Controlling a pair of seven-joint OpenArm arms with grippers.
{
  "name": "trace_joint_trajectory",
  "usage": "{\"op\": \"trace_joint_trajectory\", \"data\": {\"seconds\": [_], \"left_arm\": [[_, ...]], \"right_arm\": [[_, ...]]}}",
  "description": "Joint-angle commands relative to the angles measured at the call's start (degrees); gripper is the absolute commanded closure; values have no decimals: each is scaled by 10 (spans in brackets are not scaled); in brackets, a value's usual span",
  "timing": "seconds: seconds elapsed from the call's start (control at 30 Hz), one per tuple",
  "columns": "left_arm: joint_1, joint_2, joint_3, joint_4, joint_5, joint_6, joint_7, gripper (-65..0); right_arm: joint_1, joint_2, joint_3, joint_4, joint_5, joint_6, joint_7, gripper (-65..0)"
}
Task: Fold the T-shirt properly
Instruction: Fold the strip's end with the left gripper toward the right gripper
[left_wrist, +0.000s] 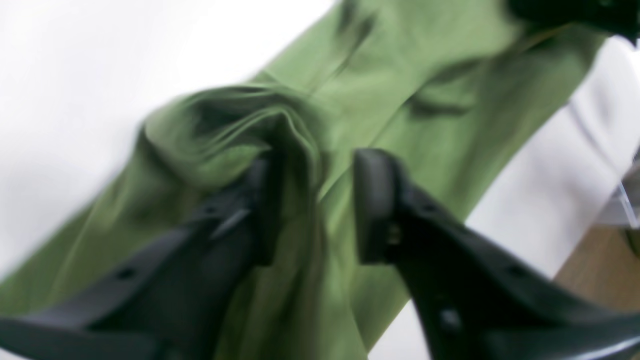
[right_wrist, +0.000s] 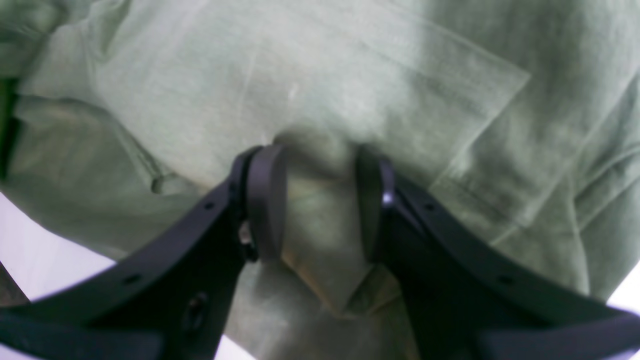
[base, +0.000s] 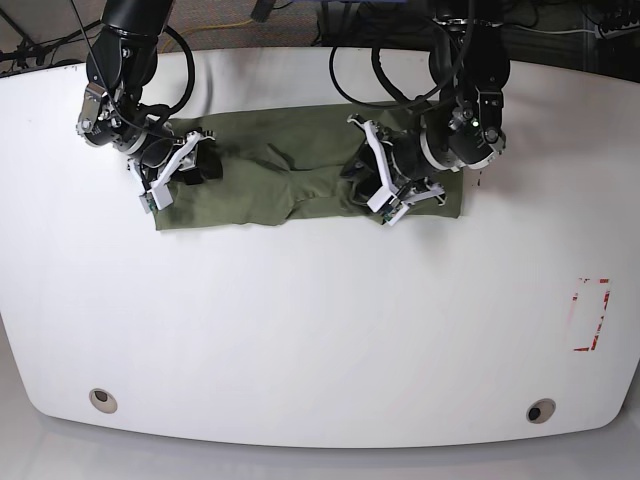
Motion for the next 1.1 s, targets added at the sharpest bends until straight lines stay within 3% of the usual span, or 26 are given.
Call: {"op": "trace_joint_trajectory", "data": {"seconds": [0.0, 0.17, 0.33, 0.57, 0.67, 0.83, 0.93, 1.0, 1.07], "left_arm": [[-5, 2, 16, 12, -16, -1, -8, -258], [-3, 0, 60, 45, -17, -1, -8, -258], [-3, -3, 59, 67, -13, -1, -8, -257], [27, -60, 2, 68, -13, 0, -11, -257], [49, -78, -33, 68, -16, -1, -11, -256], [64, -83, -118, 50, -17, -1, -11, -256], [72, -83, -152, 31, -17, -1, -15, -253], [72, -83, -164, 16, -17, -1, -28, -219], [72, -83, -164, 0, -17, -1, -41, -139]], "right_arm": [[0, 3, 0, 3, -16, -1, -21, -224], [0, 3, 0, 3, -16, -1, -21, -224], [0, 3, 0, 4, -13, -1, -22, -224], [3, 3, 6, 86, -12, -1, -37, -236], [5, 3, 19, 113, -5, -1, -71, -292], [33, 4, 94, 125, 76, -1, -121, -434], [50, 8, 136, 106, 108, -1, -149, -477], [66, 9, 168, 82, 113, -1, -158, -484], [81, 20, 193, 51, 113, -1, -167, -482]]}}
